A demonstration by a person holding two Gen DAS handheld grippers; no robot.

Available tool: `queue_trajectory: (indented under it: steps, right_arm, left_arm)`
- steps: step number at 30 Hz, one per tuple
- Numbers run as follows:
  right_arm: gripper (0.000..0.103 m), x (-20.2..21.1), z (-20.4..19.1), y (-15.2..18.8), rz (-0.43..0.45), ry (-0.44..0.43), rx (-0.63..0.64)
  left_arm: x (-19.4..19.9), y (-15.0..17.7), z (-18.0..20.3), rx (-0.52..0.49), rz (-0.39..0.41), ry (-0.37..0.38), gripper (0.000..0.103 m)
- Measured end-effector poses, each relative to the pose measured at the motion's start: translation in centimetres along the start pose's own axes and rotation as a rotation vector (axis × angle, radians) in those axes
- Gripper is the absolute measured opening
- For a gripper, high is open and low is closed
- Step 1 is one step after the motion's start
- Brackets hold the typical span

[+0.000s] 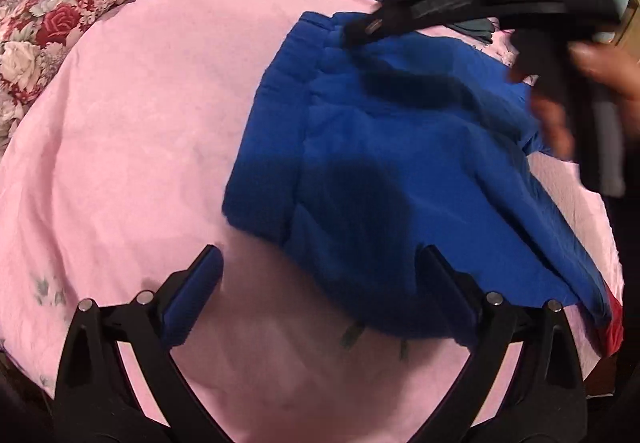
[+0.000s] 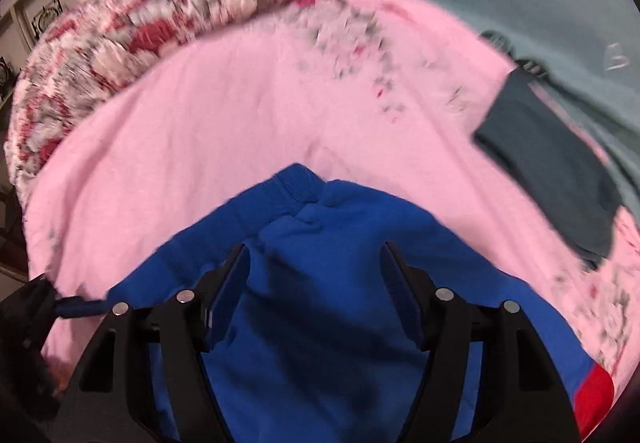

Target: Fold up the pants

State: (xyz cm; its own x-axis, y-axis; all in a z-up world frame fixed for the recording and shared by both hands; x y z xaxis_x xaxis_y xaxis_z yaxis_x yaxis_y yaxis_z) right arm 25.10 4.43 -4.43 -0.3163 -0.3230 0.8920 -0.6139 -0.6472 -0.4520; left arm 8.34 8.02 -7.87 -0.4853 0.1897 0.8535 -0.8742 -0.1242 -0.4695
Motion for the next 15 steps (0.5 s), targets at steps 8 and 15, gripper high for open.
queue_trajectory:
  steps: [8,15]
  right_arm:
    - [0.012,-1.5,-1.8,-1.0,-0.030,-0.158,-0.035]
    - [0.011,0.3,-4.3,-7.5,0.099,-0.236,-0.025]
  left_arm:
    - [-1.2,-1.5,-2.0,0.121,0.008,0.302,0.006]
    - [4.5,-3.5,-8.1,0.237,0.209,0.169,0.005]
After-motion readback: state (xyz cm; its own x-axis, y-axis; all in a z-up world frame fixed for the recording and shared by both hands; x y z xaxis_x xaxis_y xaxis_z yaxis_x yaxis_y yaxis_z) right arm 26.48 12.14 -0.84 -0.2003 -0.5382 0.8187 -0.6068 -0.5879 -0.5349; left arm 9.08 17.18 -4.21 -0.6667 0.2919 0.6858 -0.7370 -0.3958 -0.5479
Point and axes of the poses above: each gripper's, at about its wrist camera, not at the fingertips, and x roughly against the way its jaws point, z to its right, y to its underside, the point moved 3 cm from there along -x, roughly the way its jaws point, and after that the axes turned 2 degrees about y, right-handed, at the moved point
